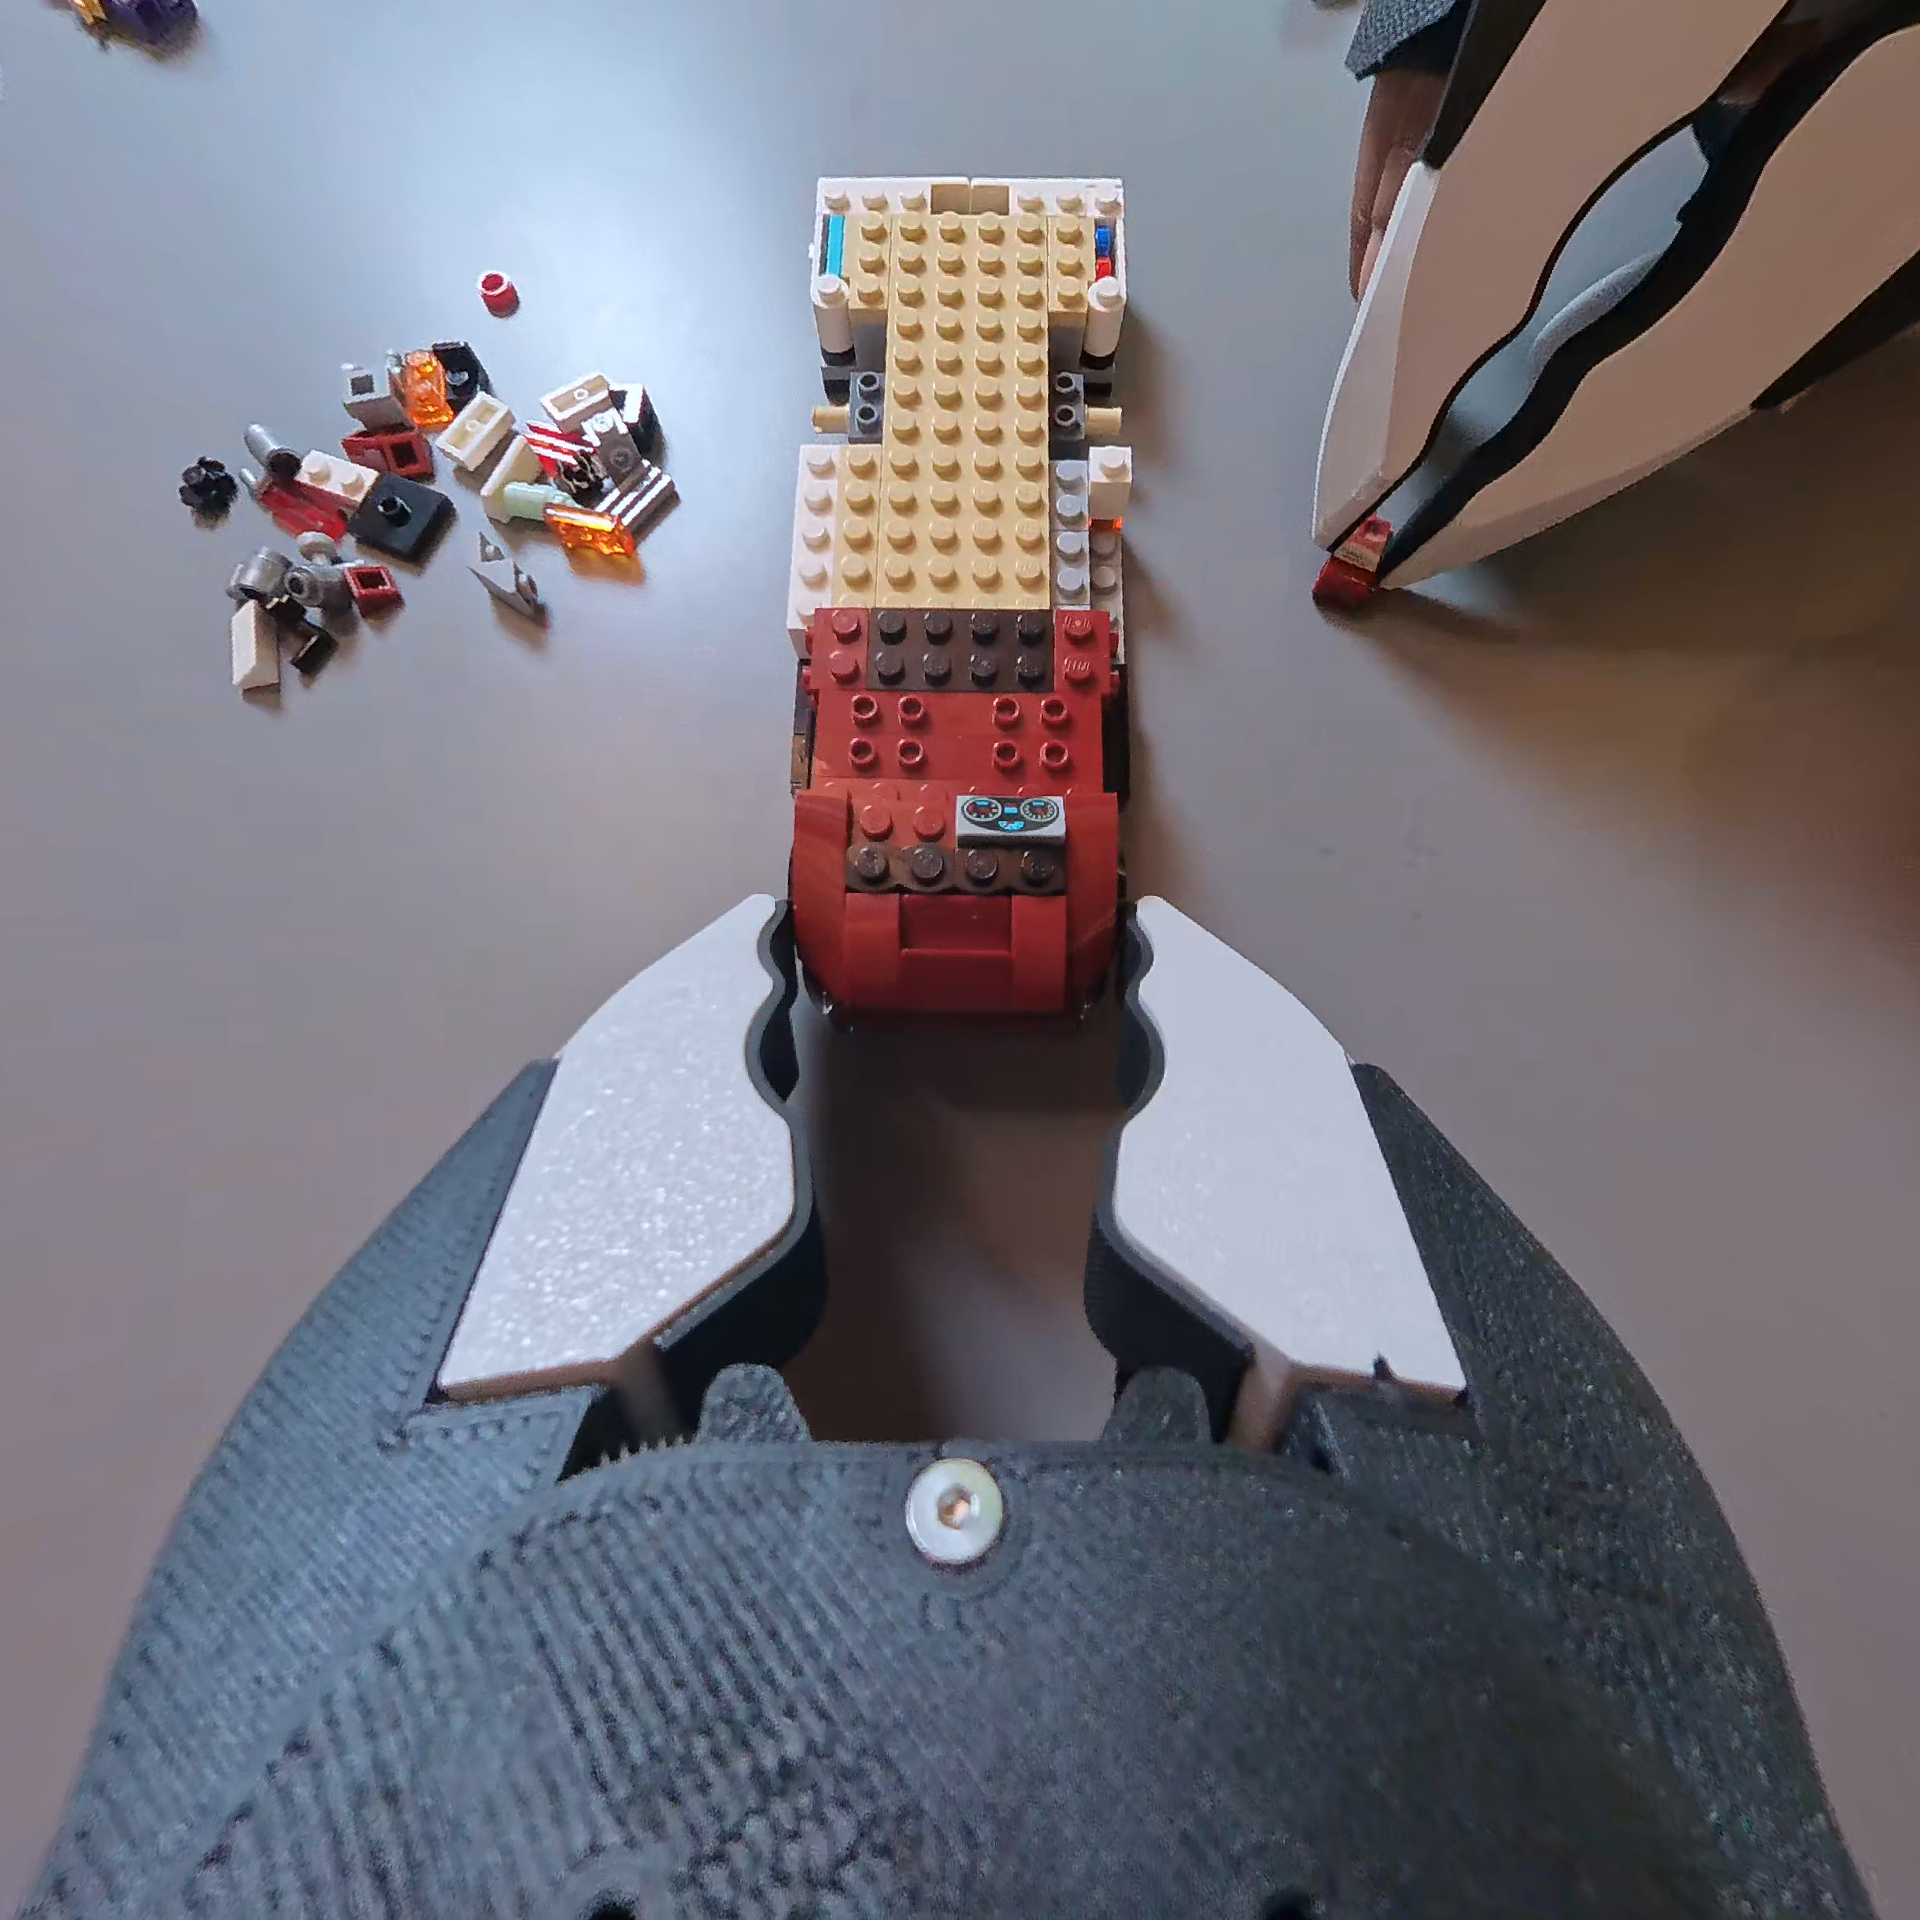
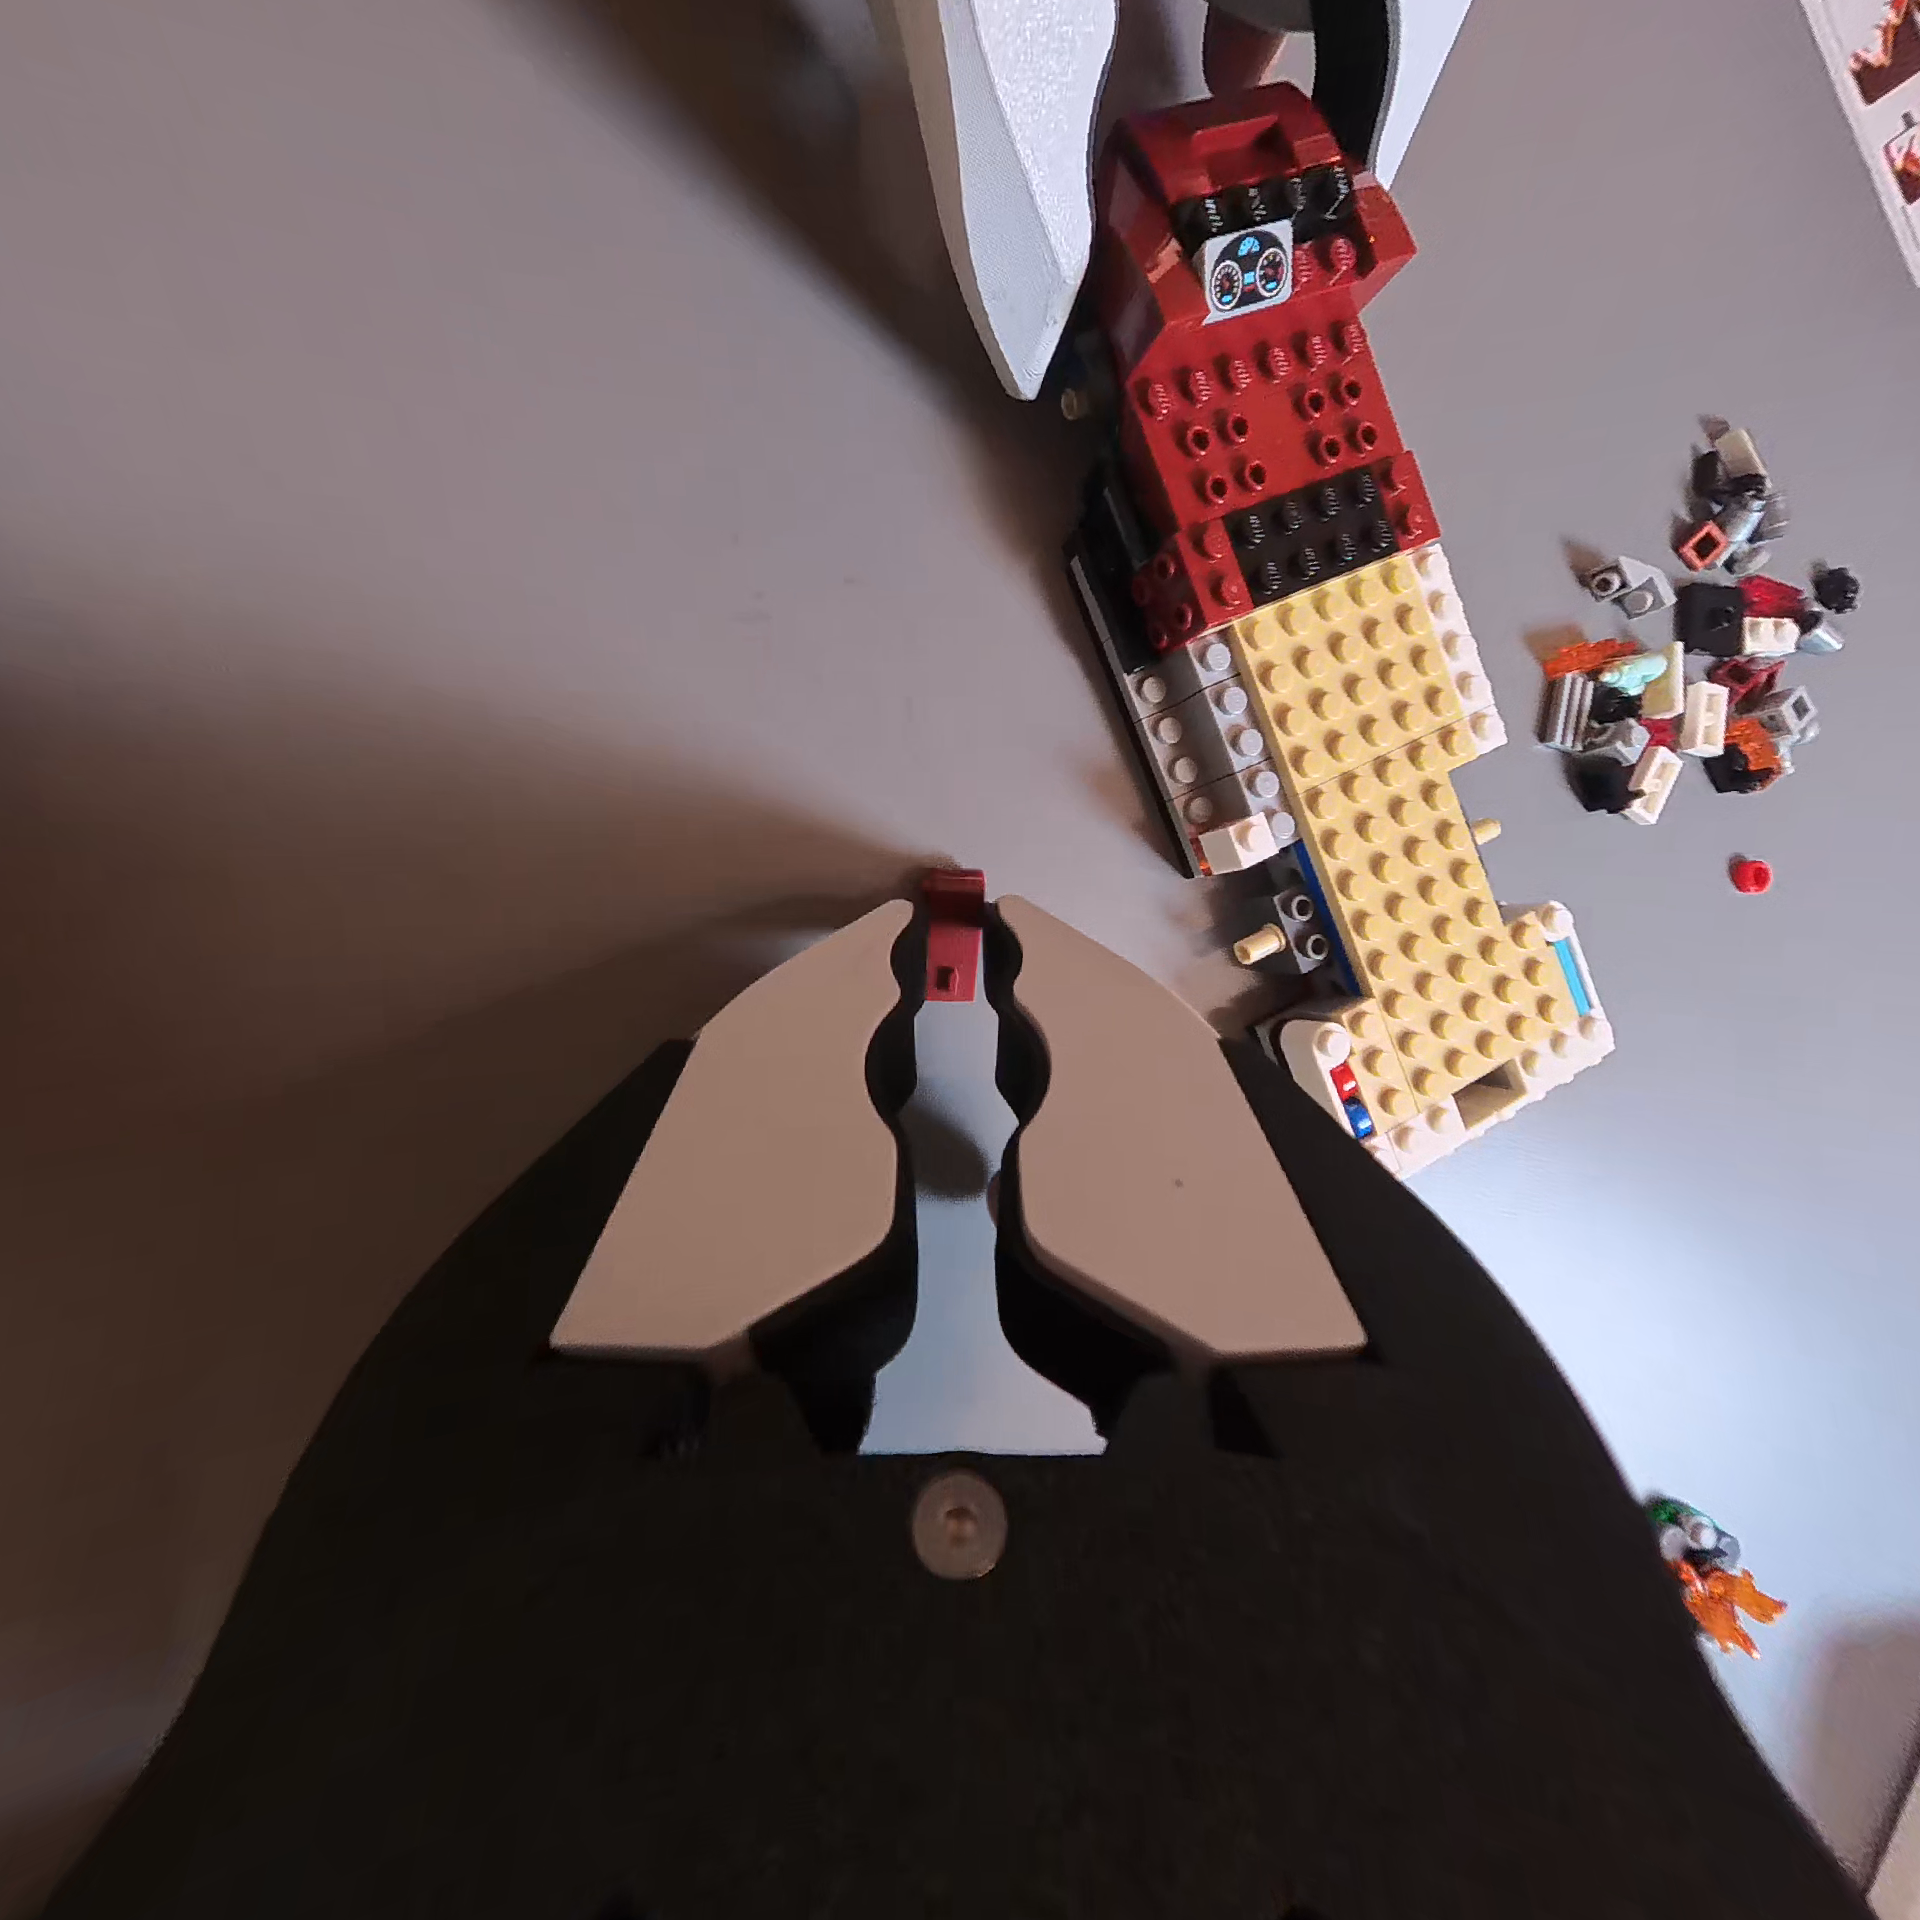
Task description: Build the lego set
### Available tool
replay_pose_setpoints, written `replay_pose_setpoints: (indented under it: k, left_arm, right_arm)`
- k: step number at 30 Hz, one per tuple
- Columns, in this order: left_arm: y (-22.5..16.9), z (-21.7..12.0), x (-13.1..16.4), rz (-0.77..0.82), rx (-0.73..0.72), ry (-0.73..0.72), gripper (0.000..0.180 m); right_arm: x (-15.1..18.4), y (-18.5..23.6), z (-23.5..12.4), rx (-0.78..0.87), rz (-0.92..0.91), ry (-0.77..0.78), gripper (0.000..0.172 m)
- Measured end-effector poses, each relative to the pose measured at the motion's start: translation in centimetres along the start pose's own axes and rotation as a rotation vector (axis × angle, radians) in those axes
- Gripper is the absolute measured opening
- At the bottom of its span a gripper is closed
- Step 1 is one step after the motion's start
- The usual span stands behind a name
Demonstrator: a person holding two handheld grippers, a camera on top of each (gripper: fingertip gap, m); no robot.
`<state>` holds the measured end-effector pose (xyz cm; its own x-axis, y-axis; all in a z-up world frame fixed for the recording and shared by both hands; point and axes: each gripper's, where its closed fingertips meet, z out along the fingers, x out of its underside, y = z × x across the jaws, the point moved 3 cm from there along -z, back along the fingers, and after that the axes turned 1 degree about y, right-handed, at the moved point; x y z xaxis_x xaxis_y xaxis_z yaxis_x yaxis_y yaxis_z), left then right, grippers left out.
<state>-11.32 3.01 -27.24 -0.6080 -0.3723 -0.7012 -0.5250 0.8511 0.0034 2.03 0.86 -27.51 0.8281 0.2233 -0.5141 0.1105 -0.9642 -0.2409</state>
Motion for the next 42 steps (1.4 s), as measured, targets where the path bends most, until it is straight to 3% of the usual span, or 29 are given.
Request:
replay_pose_setpoints:
  k: [9, 15, 24, 37, 40, 42]
  left_arm:
    - [-0.5, 0.0, -0.1, 0.009, 0.008, 0.005, 0.06]
    - [-0.7, 0.2, -0.2, 0.002, -0.008, -0.006, 0.06]
    - [0.0, 0.7, -0.6, -0.065, -0.07, -0.039, 0.06]
    - [-0.2, 0.8, -0.4, -0.027, -0.066, -0.029, 0.06]
    - [-0.4, 0.8, -0.4, -0.005, -0.026, -0.042, 0.059]
    - [-0.7, 0.8, -0.3, 0.033, 0.011, -0.052, 0.059]
  right_arm:
    - [-0.1, 0.5, -1.0, -0.323, 0.223, -0.003, 0.01]
    - [0.9, -0.5, -0.6, -0.365, 0.287, 0.054, 0.01]
    - [1.4, -2.2, -0.8, -0.292, 0.303, 0.034, 0.014]
    - [1.5, -2.6, -2.2, -0.212, 0.277, -0.015, 0.02]
    - [1.0, -5.6, -3.8, -0.111, 0.219, -0.067, 0.029]
    - [1.3, -7.9, -4.1, -0.05, 0.151, -0.048, 0.045]
